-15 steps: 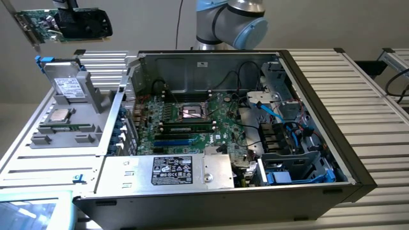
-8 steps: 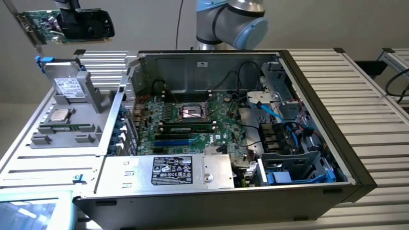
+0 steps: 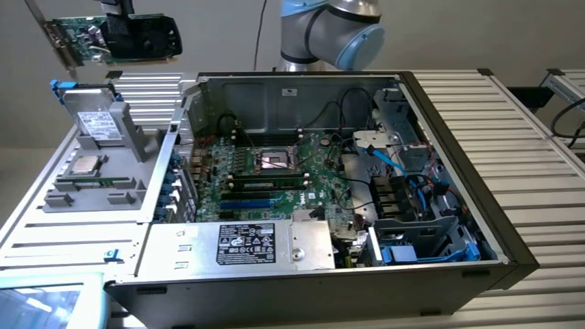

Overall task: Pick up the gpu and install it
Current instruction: 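Pick up the gpu and move the gpu toward the slot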

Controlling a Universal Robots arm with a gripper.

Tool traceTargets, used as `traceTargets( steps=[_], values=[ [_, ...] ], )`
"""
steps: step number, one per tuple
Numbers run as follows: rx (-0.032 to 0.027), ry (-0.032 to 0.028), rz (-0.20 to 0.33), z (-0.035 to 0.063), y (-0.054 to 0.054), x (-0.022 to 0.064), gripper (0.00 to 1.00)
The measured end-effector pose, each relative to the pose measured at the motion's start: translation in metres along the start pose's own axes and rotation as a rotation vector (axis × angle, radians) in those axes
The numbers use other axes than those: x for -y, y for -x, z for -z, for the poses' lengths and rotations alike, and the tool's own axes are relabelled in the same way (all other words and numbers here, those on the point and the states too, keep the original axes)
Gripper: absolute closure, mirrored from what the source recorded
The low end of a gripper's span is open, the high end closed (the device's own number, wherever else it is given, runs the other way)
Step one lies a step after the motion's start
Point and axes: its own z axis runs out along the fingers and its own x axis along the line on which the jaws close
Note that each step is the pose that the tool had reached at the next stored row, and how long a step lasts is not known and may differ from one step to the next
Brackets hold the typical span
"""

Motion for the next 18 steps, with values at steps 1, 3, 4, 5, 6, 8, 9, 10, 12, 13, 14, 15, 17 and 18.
traceTargets(
  steps=[1, 3, 4, 5, 6, 8, 9, 10, 12, 13, 14, 15, 17, 18],
  values=[
    [-0.0014, 0.0001, 0.0, 0.0006, 0.0, 0.0036, 0.72],
    [-0.0026, 0.0, 0.0, 0.0016, 0.0, 0.0108, 0.72],
    [-0.0025, -0.0001, 0.0, 0.0019, 0.0, 0.0131, 0.72],
    [-0.0024, -0.0001, 0.0, 0.0022, 0.0, 0.0152, 0.72],
    [-0.0024, -0.0001, 0.0, 0.0025, 0.0, 0.0175, 0.72],
    [-0.0025, 0.0, 0.0, 0.0034, 0.0, 0.0227, 0.72],
    [-0.0024, -0.0001, 0.0, 0.0038, 0.0, 0.0256, 0.72],
    [-0.0024, -0.0001, 0.0, 0.0043, -0.001, 0.029, 0.72],
    [-0.0025, -0.0001, 0.0, 0.0055, -0.001, 0.0368, 0.72],
    [-0.0025, 0.0, 0.0, 0.0061, -0.001, 0.041, 0.72],
    [-0.0025, -0.0001, 0.0, 0.0067, -0.001, 0.0452, 0.72],
    [-0.0025, -0.0001, 0.0, 0.0074, -0.001, 0.05, 0.72],
    [-0.0025, 0.0, 0.0, 0.0087, -0.002, 0.059, 0.72],
    [-0.0024, -0.0001, 0.0, 0.0094, -0.002, 0.0634, 0.72]
  ],
)
